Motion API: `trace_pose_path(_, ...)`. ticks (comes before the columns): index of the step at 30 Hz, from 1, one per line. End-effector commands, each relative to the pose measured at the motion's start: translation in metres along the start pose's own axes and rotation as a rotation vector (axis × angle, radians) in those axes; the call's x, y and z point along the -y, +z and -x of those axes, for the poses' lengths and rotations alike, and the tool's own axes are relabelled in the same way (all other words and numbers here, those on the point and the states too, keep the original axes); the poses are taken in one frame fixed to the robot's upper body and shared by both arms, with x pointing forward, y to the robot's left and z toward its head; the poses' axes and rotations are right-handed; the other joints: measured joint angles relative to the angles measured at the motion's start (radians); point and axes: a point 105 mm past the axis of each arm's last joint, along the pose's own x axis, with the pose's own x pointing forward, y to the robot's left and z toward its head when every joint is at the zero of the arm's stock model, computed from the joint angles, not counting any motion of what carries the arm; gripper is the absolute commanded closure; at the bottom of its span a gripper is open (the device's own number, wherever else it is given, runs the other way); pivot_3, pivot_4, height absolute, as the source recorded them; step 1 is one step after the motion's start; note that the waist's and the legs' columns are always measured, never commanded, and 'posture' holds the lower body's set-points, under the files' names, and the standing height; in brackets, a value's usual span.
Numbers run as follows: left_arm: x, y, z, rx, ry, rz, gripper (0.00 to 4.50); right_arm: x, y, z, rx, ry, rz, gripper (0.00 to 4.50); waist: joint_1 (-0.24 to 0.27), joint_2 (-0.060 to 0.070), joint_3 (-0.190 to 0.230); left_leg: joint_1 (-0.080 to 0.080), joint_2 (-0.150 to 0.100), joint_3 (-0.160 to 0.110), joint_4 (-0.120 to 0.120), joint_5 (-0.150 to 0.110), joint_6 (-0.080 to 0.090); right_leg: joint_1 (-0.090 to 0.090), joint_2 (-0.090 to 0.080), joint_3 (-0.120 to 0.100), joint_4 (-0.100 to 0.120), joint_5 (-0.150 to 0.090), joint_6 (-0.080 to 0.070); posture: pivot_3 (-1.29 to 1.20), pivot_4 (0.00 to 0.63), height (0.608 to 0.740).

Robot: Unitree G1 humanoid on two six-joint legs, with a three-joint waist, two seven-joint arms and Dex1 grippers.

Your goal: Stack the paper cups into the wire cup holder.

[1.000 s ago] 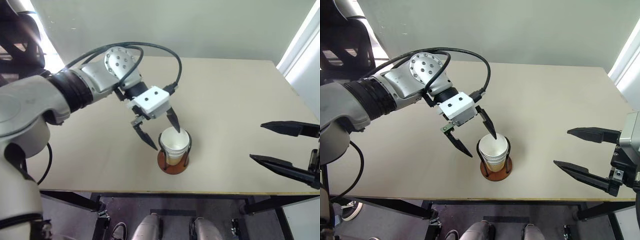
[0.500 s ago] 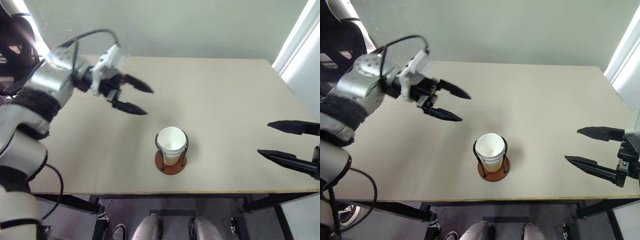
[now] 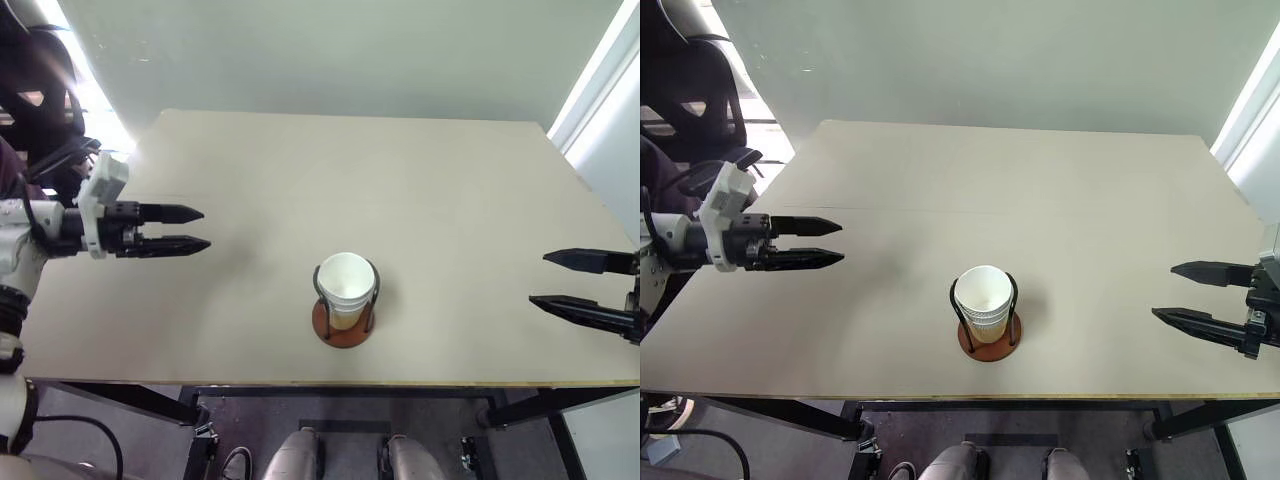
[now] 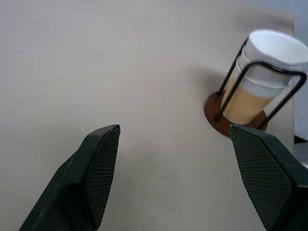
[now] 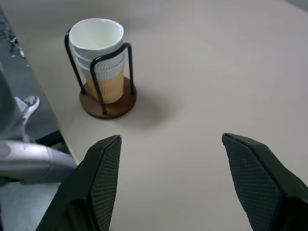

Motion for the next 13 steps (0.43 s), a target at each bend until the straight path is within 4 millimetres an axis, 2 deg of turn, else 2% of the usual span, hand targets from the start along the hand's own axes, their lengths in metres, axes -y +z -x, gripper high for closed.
trace_pose_path(1,0.001,0.015,0.01,0.024,0.035,-0.049,0.63,0.003,0.005,0.001,-0.002,-0.003,0.044,1.06,-0.001,0.0,0.0,0.0,0.0,0.0,0.0,0.0,-0.002,0.0,0.0,0.0,0.0,0.001,-0.001,0.0,0.15,0.74)
trace_pose_path(5,0.002,0.013,0.006,0.019,0.031,-0.049,0.63,0.002,0.007,0.001,-0.006,0.0,0.048,1.06,-0.002,0.0,0.0,0.001,0.0,-0.001,-0.003,-0.002,-0.011,-0.001,0.0,0.0,0.001,0.003,-0.004,0.0,0.15,0.74)
trace_pose_path(13,0.001,0.008,-0.002,0.0,0.011,-0.053,0.63,0.0,0.01,0.001,-0.016,-0.011,0.052,1.06,-0.004,0.0,0.0,0.001,0.0,-0.001,-0.006,0.0,-0.012,-0.003,0.0,0.0,0.001,0.006,-0.007,0.0,0.15,0.74)
